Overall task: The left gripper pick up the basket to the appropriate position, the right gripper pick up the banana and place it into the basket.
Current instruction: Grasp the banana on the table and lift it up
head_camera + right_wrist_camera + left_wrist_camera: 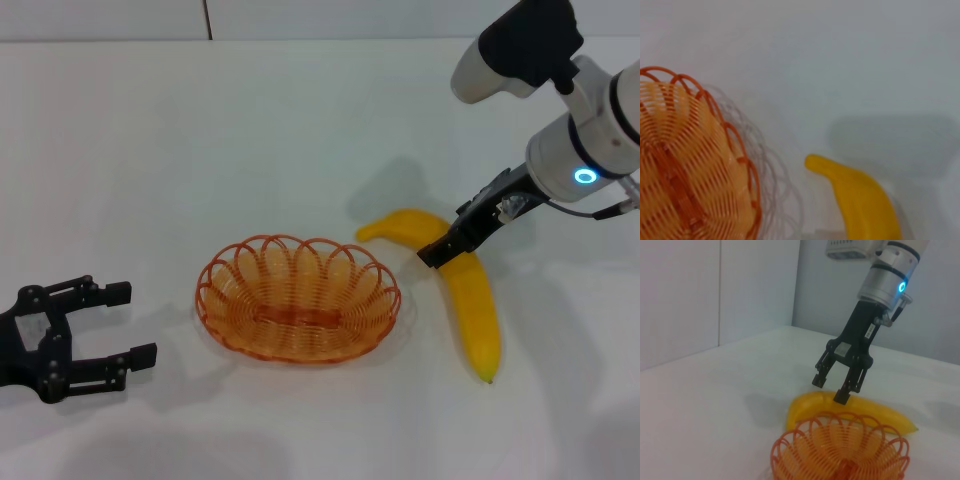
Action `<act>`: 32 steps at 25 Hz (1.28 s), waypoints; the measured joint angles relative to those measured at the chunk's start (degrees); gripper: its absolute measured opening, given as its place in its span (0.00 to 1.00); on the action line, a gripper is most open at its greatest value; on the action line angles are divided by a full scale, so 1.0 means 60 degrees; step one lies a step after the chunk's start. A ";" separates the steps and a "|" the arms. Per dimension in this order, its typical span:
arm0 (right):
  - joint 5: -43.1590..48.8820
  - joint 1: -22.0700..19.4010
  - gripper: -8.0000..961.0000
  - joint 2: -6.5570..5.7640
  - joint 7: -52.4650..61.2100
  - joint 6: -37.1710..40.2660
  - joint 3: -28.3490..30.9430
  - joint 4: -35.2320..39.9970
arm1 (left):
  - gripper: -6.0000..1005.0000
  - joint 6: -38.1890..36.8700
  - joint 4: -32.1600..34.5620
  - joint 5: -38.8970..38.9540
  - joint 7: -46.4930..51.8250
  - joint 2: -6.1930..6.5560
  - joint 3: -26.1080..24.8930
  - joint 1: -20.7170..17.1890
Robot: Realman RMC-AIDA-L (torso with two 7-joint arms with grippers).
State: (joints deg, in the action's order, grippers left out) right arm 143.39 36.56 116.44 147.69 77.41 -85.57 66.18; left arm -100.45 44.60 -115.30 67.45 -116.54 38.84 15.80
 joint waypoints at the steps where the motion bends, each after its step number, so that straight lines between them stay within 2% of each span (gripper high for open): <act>1: -0.0003 0.0021 0.73 0.0002 0.0011 -0.0055 0.0007 -0.0083 | 0.84 0.0000 0.0000 -0.0001 0.0001 0.0000 0.0000 0.0001; 7: 0.0001 0.0313 0.73 0.0001 0.0036 -0.0372 0.0015 -0.0881 | 0.84 0.0000 0.0007 -0.0002 0.0005 0.0001 0.0000 0.0016; 22: 0.0008 0.0345 0.72 0.0001 0.0042 -0.0481 -0.0041 -0.1048 | 0.84 0.0000 0.0008 -0.0002 0.0104 0.0000 0.0000 0.0018; 32: 0.0008 0.0353 0.54 0.0001 0.0037 -0.0481 -0.0035 -0.1069 | 0.84 0.0000 0.0008 -0.0002 0.0169 0.0000 0.0000 0.0018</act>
State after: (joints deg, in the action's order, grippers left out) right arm 143.44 38.67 116.45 147.91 74.52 -85.78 59.77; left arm -100.45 44.65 -115.31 68.46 -116.54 38.85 15.91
